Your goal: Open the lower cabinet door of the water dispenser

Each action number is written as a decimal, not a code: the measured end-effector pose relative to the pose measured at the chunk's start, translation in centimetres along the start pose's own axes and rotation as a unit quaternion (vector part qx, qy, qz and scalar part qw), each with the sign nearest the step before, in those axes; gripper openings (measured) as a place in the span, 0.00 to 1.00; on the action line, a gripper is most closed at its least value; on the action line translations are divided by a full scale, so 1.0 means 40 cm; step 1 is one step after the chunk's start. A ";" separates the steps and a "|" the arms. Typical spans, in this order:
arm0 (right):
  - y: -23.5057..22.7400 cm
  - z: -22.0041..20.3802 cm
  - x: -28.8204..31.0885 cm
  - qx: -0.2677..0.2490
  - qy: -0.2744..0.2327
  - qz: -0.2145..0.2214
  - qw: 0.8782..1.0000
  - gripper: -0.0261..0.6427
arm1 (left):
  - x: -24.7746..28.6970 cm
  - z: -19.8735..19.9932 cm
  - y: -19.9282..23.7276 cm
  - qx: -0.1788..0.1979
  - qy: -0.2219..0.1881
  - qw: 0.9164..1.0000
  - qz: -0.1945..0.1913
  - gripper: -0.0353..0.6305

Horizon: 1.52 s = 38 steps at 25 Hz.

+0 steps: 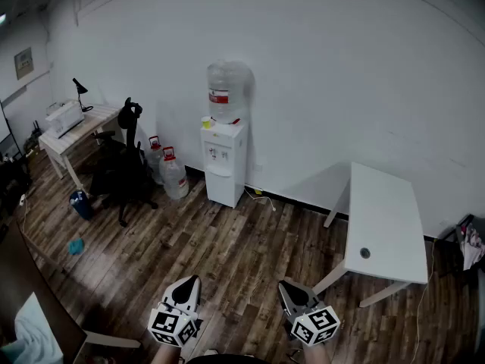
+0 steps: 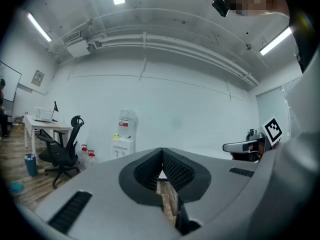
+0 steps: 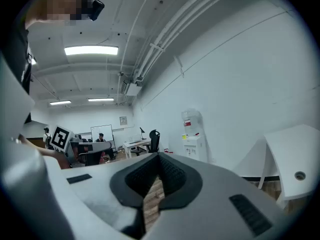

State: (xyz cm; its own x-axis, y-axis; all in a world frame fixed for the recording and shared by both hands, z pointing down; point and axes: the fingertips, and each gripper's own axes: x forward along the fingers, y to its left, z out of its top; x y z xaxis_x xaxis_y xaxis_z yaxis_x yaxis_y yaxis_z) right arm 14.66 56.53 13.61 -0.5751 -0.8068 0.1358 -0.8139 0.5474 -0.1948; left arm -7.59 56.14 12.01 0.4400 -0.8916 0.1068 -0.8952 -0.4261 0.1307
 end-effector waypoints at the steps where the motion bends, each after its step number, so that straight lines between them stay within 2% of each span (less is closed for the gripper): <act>1: -0.008 0.002 0.001 0.000 0.001 0.001 1.000 0.07 | 0.007 0.003 -0.002 0.001 0.000 1.000 0.004 0.07; 16: -0.090 0.003 -0.046 -0.010 0.005 0.011 1.000 0.07 | 0.033 -0.009 -0.086 0.009 0.008 1.000 0.018 0.07; 27: -0.127 -0.036 -0.123 0.034 0.004 0.023 0.999 0.07 | 0.006 -0.052 -0.142 0.005 0.017 1.000 0.020 0.07; 38: -0.182 -0.033 -0.135 0.025 0.000 -0.004 1.000 0.07 | 0.069 -0.056 -0.126 0.002 0.011 1.000 0.012 0.07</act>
State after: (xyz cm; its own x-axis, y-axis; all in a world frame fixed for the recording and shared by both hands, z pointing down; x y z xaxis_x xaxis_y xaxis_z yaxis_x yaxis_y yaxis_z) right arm 23.59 57.20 15.57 -0.5679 -0.8115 0.1380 -0.8138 0.5283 -0.2422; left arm -1.71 56.17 13.85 0.4206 -0.8978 0.1306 -0.9054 -0.4062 0.1238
